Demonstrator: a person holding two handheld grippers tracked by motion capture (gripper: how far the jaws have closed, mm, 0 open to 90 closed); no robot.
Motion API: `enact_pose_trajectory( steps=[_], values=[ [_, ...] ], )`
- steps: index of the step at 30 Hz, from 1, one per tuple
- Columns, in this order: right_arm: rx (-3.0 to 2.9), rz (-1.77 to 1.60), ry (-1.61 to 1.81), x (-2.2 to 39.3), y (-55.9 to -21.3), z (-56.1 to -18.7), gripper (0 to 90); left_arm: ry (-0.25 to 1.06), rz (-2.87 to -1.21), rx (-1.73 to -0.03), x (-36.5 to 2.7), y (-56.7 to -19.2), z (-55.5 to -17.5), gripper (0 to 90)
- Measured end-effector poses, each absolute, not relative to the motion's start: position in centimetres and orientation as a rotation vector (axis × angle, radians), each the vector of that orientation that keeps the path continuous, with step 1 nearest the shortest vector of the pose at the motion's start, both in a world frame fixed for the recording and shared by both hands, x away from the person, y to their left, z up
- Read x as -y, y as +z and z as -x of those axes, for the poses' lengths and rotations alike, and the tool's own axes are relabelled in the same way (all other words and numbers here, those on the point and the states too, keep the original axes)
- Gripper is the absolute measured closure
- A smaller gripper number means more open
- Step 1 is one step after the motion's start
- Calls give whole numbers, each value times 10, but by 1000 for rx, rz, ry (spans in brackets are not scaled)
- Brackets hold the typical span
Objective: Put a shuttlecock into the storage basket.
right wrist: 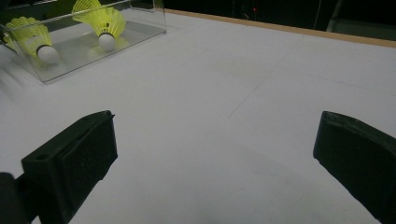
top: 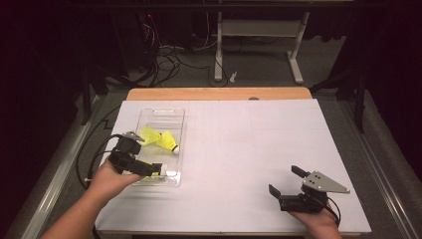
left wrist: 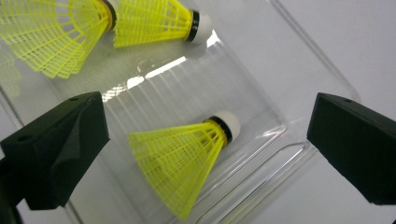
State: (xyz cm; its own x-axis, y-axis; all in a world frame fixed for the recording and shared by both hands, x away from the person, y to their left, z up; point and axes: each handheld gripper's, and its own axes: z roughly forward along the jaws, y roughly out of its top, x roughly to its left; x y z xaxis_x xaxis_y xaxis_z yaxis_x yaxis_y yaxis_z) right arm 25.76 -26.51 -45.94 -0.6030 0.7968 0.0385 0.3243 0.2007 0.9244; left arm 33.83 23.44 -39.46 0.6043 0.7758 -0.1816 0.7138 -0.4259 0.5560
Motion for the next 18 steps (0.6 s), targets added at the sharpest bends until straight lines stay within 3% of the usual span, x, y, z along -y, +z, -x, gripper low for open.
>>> enact_pose_trajectory(
  steps=[18],
  values=[
    [-2031, -1048, 1379, 264, -461, -258, 2, 272, -2011, -1096, -256, -420, -303, 2]
  ],
)
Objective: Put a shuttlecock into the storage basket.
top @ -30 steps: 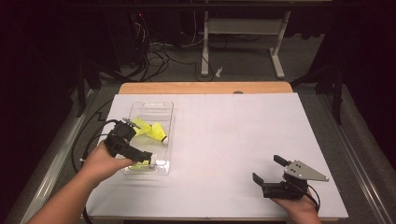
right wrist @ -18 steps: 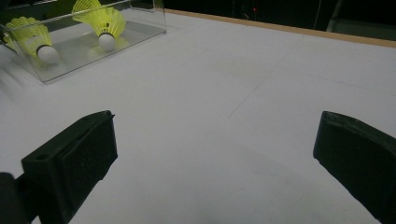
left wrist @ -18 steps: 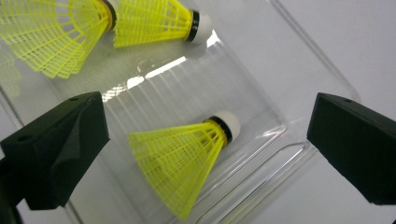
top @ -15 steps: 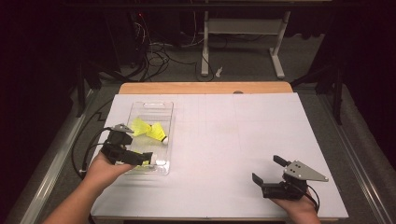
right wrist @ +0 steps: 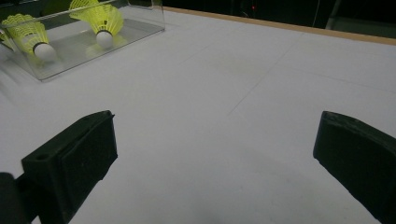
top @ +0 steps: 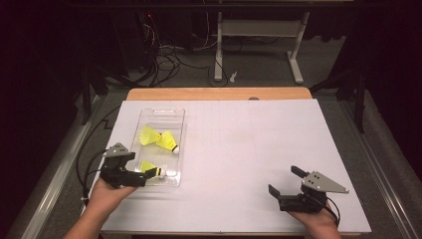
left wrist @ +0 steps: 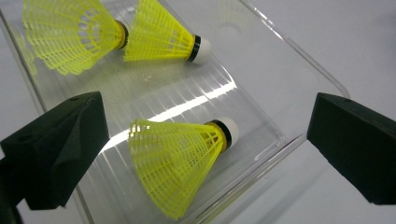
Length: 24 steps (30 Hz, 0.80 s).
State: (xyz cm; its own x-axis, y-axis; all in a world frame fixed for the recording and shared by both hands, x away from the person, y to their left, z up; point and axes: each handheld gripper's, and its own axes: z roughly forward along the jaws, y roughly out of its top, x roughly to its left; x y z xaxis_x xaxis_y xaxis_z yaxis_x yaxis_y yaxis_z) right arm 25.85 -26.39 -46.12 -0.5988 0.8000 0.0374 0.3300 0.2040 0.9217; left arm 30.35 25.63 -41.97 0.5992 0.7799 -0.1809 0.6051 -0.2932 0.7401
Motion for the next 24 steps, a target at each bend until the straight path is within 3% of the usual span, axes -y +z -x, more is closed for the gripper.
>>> enact_pose_trajectory(
  steps=[24],
  values=[
    [-1988, -1044, 1393, 260, -462, -256, 2, 356, -1853, -916, -257, -429, -277, 2]
  ],
)
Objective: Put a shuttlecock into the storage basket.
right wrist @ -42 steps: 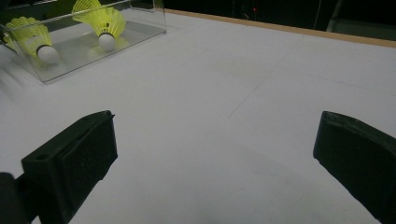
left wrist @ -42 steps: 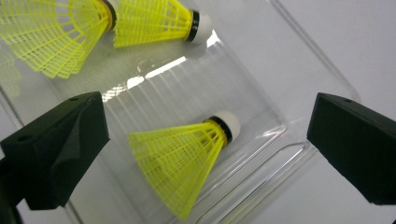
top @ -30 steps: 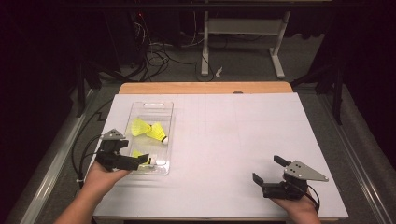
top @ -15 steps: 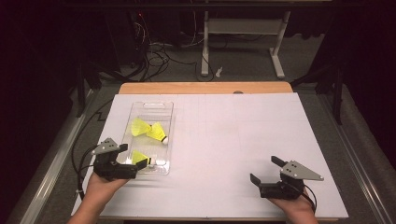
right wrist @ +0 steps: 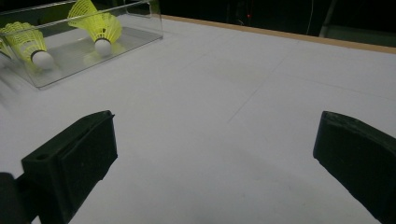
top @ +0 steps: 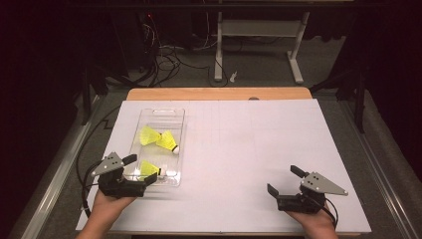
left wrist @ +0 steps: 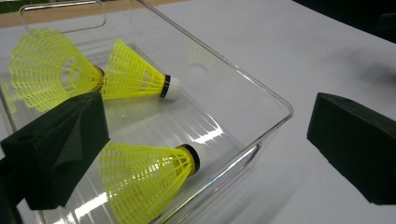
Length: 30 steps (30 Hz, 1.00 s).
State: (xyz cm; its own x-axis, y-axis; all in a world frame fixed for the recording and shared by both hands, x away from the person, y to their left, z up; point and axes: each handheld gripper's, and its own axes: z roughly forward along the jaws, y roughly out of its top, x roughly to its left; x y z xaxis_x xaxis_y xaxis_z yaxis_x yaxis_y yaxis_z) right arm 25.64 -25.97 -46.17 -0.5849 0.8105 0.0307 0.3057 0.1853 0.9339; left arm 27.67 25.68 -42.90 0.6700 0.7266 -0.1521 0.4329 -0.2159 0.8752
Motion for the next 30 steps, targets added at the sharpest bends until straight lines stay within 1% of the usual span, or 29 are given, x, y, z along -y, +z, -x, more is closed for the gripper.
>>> enact_pose_trajectory(
  steps=[3, 6, 17, 30],
  values=[
    [-1982, -1042, 1399, 259, -461, -256, 2, 329, -1842, -872, -257, -433, -274, 2],
    [-1969, -1046, 1412, 258, -460, -255, 2, 358, -1859, -846, -255, -434, -270, 2],
    [-1922, -1004, 1443, 259, -450, -249, 2, 360, -1825, -812, -255, -437, -260, 2],
    [-1920, -990, 1453, 260, -450, -248, 2, 371, -1828, -835, -254, -439, -260, 2]
  ],
)
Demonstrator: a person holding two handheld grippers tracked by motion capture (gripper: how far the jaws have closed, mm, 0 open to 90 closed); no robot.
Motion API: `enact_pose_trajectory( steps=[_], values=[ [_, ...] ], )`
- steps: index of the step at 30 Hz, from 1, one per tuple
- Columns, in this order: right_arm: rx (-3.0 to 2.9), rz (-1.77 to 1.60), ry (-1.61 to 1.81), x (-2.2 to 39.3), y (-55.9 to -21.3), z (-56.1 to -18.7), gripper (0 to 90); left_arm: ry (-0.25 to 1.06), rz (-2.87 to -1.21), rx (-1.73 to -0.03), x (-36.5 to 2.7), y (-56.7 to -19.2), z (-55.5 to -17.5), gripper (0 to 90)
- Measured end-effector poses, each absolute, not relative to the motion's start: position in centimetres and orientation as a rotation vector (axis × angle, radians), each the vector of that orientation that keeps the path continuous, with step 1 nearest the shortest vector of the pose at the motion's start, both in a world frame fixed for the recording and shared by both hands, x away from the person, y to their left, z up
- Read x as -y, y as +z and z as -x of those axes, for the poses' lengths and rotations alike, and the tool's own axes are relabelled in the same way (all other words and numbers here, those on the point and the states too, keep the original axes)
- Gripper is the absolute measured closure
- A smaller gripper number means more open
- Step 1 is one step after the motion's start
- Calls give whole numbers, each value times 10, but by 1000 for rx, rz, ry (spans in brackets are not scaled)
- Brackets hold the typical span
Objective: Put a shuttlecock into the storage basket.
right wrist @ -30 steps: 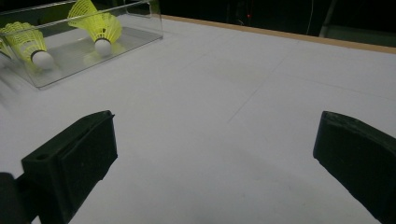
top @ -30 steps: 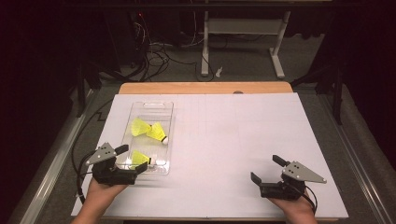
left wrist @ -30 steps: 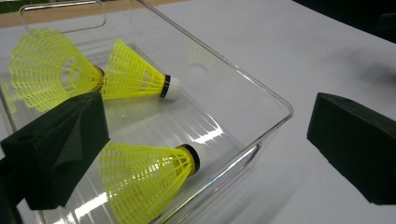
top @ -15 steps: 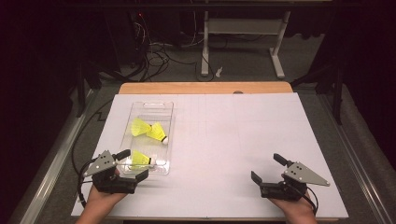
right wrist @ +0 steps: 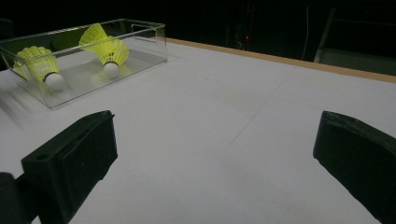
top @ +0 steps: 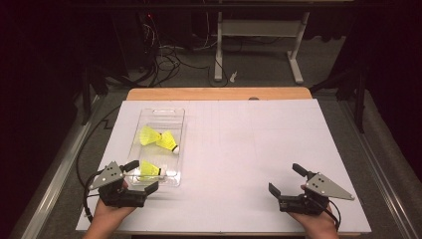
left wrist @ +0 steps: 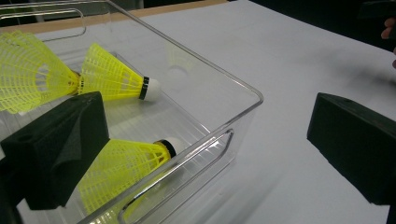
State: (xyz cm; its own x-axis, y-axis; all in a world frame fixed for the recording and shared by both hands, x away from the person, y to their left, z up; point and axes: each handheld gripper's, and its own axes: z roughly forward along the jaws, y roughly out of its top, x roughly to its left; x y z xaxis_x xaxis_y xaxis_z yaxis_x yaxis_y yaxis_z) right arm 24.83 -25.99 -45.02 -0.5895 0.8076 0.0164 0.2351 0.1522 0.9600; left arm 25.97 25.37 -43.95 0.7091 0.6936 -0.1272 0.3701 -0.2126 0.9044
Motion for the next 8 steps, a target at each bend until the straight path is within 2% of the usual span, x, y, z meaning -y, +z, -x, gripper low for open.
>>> enact_pose_trajectory(
  steps=[8],
  values=[
    [-1917, -1001, 1447, 260, -450, -249, 2, 389, -1825, -837, -256, -438, -259, 2]
  ],
)
